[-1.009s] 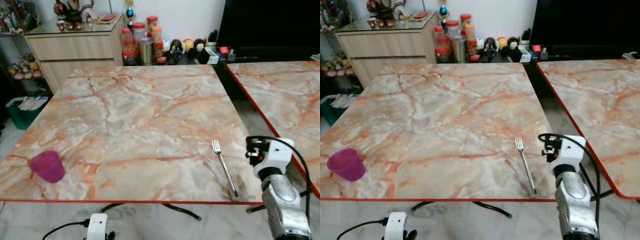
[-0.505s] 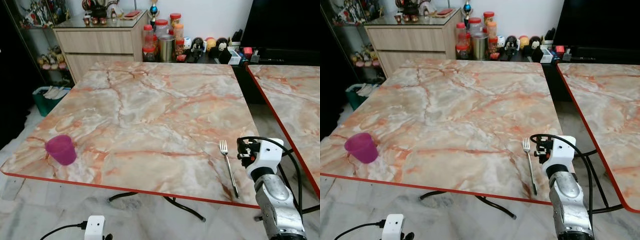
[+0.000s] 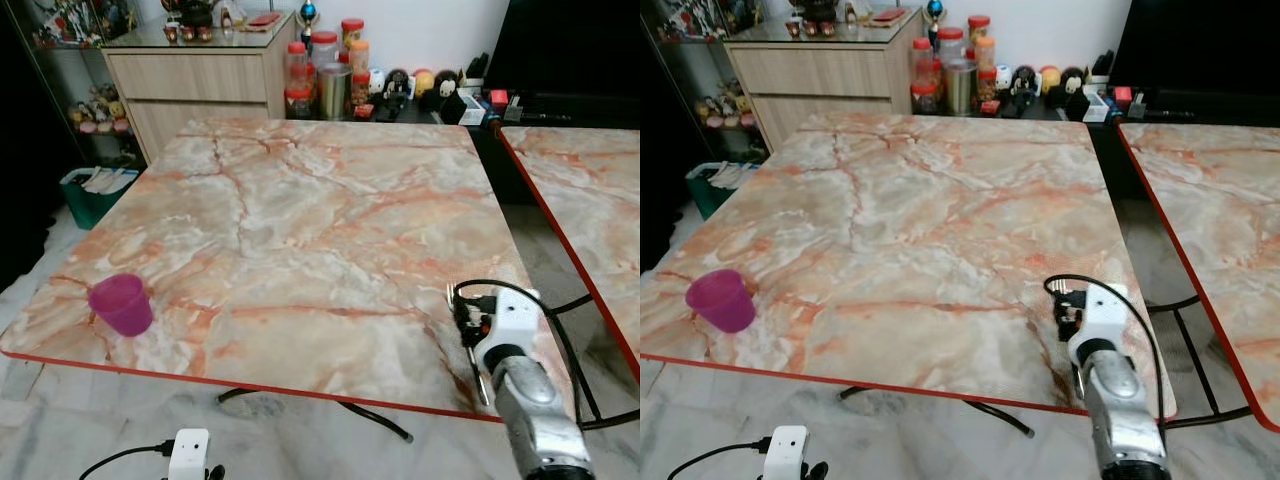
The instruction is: Setting the table
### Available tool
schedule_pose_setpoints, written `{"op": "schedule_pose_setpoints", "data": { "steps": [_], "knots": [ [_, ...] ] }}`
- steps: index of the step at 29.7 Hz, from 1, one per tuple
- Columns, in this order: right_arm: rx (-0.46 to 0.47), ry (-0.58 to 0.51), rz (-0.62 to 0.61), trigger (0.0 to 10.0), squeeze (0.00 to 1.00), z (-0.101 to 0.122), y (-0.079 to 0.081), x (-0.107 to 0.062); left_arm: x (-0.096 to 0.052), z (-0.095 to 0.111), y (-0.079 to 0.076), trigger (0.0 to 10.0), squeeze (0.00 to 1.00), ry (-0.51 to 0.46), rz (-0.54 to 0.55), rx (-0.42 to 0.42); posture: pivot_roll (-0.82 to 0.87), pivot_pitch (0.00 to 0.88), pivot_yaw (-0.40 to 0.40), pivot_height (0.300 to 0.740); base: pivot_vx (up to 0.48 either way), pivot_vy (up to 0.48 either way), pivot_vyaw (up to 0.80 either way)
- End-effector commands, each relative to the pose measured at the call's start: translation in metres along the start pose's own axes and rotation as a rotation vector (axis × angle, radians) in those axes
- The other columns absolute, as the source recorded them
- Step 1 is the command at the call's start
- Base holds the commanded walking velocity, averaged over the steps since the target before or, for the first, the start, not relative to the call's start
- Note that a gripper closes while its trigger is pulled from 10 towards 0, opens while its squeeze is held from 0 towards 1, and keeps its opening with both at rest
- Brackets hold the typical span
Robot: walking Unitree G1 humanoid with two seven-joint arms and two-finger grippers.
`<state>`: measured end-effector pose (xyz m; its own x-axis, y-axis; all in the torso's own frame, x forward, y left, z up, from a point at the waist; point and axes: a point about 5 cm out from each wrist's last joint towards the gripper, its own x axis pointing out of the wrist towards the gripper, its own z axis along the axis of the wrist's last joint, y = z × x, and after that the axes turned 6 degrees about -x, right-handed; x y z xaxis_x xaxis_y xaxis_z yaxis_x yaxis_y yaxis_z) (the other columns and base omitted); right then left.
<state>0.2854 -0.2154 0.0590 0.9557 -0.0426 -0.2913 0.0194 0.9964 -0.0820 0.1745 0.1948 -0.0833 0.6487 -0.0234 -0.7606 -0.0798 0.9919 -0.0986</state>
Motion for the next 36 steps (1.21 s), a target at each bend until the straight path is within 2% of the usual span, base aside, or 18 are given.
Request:
{"op": "schedule_pose_setpoints", "data": {
  "steps": [1, 10, 15, 16, 31, 32, 33, 36],
  "knots": [
    [-0.006, 0.011, 0.003, 10.0, 0.00, 0.000, 0.001, 0.002, 0.000, 0.000, 0.002, 10.0, 0.00, 0.013, -0.004, 0.024, 0.02, 0.000, 0.007, 0.736, 0.000, 0.000, 0.00],
    [-0.017, 0.027, -0.006, 10.0, 0.00, 0.001, 0.000, 0.003, 0.000, 0.000, 0.002, 10.0, 0.00, 0.015, -0.002, 0.026, 0.02, 0.000, 0.007, 0.736, 0.000, 0.000, 0.00],
    [-0.005, 0.076, 0.000, 10.0, 0.00, -0.008, -0.001, 0.002, 0.000, -0.001, 0.002, 10.0, 0.00, 0.019, -0.005, 0.031, 0.01, 0.000, 0.010, 0.736, 0.000, 0.000, 0.00],
    [-0.009, 0.094, 0.032, 10.0, 0.00, -0.012, 0.004, 0.002, 0.000, -0.001, 0.002, 10.0, 0.00, 0.020, -0.007, 0.034, 0.01, 0.000, 0.010, 0.736, 0.000, 0.000, 0.00],
    [-0.004, 0.141, 0.061, 10.0, 0.00, -0.023, 0.005, 0.006, 0.000, -0.001, 0.001, 10.0, 0.00, 0.024, -0.009, 0.034, 0.02, 0.000, 0.002, 0.736, 0.000, 0.000, 0.00],
    [-0.006, 0.145, 0.058, 9.5, 0.00, -0.025, 0.004, 0.006, 0.000, -0.001, 0.001, 10.0, 0.00, 0.025, -0.010, 0.034, 0.02, 0.000, 0.002, 0.736, 0.000, 0.000, 0.00],
    [-0.002, 0.156, 0.048, 0.0, 0.00, -0.028, 0.003, 0.005, 0.000, -0.002, 0.001, 10.0, 0.00, 0.027, -0.011, 0.034, 0.02, 0.000, 0.002, 0.736, 0.000, 0.000, 0.00],
    [-0.004, 0.169, 0.054, 0.0, 0.00, -0.030, 0.003, 0.005, 0.000, -0.002, 0.001, 10.0, 0.00, 0.030, -0.014, 0.036, 0.02, 0.000, 0.002, 0.736, 0.000, 0.000, 0.00]
  ]
}}
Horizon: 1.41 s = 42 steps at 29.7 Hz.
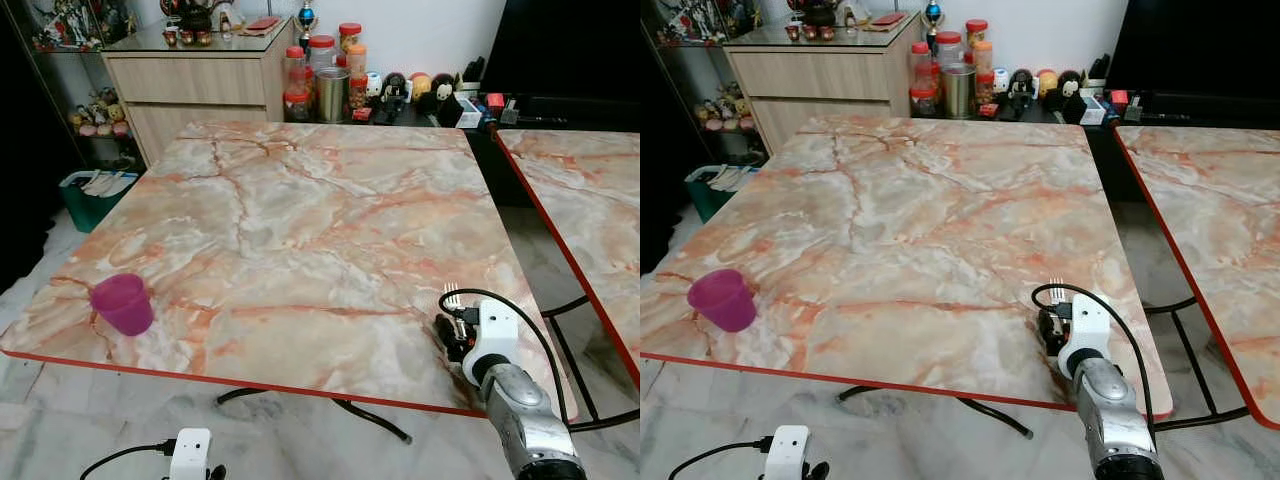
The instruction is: Setting the table
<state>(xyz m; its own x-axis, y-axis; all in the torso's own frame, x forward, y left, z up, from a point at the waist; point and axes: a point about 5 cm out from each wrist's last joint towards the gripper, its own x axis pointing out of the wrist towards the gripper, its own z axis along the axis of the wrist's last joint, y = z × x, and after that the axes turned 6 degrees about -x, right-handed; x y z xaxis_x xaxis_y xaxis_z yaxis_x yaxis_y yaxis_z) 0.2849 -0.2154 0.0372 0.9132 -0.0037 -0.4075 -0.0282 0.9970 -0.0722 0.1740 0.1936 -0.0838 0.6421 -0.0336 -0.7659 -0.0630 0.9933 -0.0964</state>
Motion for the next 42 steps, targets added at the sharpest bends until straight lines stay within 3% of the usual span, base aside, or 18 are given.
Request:
{"op": "schedule_pose_setpoints", "data": {
  "steps": [1, 42],
  "knots": [
    [0.003, 0.050, 0.007, 0.0, 0.00, -0.010, 0.002, 0.000, 0.000, -0.001, 0.002, 10.0, 0.00, 0.021, -0.005, 0.023, 0.02, 0.000, 0.004, 0.736, 0.000, 0.000, 0.00],
    [-0.006, -0.018, 0.000, 0.0, 0.00, 0.004, -0.001, 0.002, 0.000, 0.000, 0.002, 10.0, 0.00, 0.016, 0.007, 0.012, 0.02, 0.000, -0.003, 0.736, 0.000, 0.000, 0.00]
  ]
}}
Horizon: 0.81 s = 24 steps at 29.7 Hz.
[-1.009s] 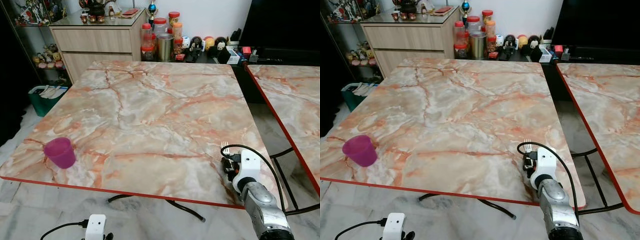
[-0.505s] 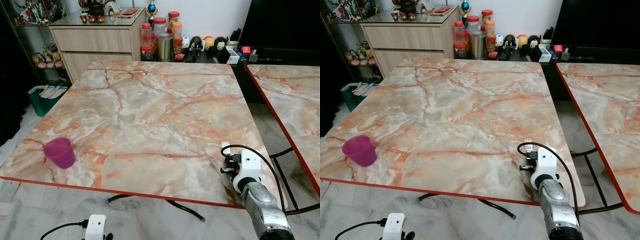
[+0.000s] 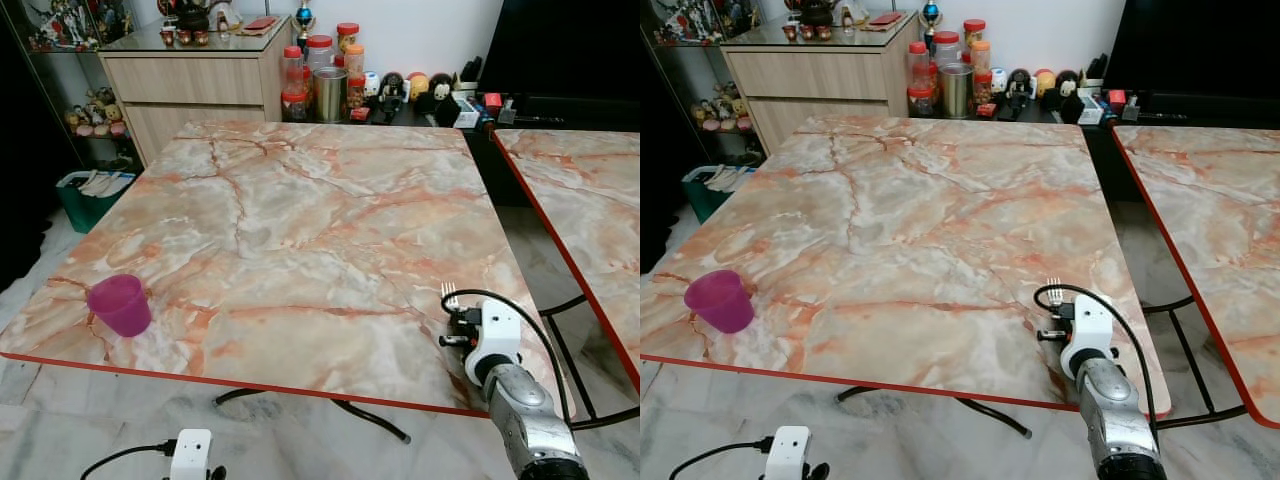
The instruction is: Setting the table
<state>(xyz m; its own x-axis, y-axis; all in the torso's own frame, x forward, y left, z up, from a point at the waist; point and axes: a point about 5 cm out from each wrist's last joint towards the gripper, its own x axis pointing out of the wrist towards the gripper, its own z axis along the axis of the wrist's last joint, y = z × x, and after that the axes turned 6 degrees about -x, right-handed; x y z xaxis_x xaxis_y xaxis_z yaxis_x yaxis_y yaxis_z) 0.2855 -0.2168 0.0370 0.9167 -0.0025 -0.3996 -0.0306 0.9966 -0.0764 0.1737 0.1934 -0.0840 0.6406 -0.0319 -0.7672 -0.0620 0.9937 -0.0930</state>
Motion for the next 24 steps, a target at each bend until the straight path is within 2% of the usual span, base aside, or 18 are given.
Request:
{"op": "schedule_pose_setpoints", "data": {
  "steps": [1, 13, 19, 24],
  "knots": [
    [0.003, -0.017, -0.008, 10.0, 0.00, 0.005, -0.001, 0.001, 0.000, 0.000, 0.002, 10.0, 0.00, 0.014, 0.005, 0.010, 0.02, 0.000, -0.002, 0.736, 0.000, 0.000, 0.00],
    [0.032, -0.165, -0.094, 10.0, 0.00, 0.026, -0.015, -0.004, 0.000, 0.002, 0.003, 10.0, 0.00, 0.004, 0.012, 0.011, 0.01, 0.000, 0.003, 0.736, 0.000, 0.000, 0.00],
    [0.044, -0.303, -0.125, 10.0, 0.00, 0.048, -0.018, -0.009, 0.000, 0.002, 0.003, 10.0, 0.00, 0.002, 0.012, 0.011, 0.01, 0.000, 0.004, 0.736, 0.000, 0.000, 0.00],
    [0.045, -0.323, -0.133, 10.0, 0.00, 0.050, -0.019, -0.011, 0.000, 0.003, 0.003, 10.0, 0.00, 0.000, 0.011, 0.011, 0.01, 0.000, 0.004, 0.736, 0.000, 0.000, 0.00]
  ]
}}
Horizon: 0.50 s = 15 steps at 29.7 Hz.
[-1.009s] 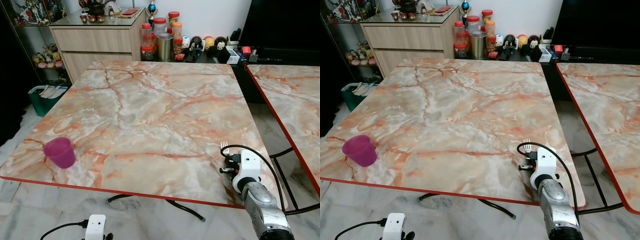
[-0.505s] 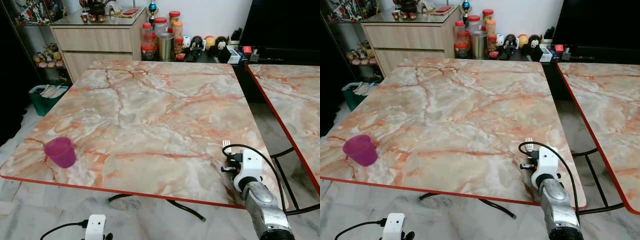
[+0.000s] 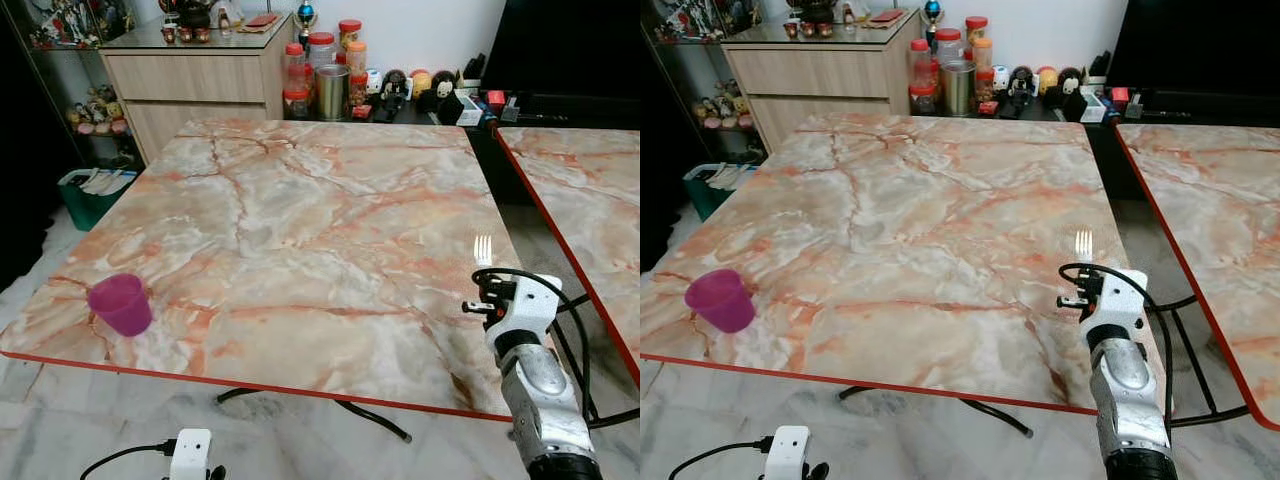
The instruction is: Setting the table
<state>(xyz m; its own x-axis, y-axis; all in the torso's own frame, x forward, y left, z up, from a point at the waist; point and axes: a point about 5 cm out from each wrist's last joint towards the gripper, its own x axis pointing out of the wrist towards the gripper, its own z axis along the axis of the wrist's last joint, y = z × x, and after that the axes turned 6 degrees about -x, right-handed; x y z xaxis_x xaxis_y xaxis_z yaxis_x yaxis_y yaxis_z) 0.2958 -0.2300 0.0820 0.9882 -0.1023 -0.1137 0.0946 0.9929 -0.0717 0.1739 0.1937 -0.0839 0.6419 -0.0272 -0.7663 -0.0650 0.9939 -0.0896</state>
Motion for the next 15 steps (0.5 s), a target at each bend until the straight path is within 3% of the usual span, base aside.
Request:
{"op": "schedule_pose_setpoints", "data": {
  "steps": [1, 15],
  "knots": [
    [0.007, -0.035, -0.011, 10.0, 0.00, 0.006, -0.002, 0.000, 0.000, 0.002, 0.002, 10.0, 0.00, 0.002, 0.007, 0.011, 0.01, 0.000, 0.004, 0.736, 0.000, 0.000, 0.00],
    [0.036, -0.151, -0.015, 10.0, 0.00, 0.030, -0.001, 0.001, 0.000, 0.003, 0.003, 10.0, 0.00, -0.003, 0.009, 0.007, 0.02, 0.000, 0.005, 0.736, 0.000, 0.000, 0.00]
  ]
}}
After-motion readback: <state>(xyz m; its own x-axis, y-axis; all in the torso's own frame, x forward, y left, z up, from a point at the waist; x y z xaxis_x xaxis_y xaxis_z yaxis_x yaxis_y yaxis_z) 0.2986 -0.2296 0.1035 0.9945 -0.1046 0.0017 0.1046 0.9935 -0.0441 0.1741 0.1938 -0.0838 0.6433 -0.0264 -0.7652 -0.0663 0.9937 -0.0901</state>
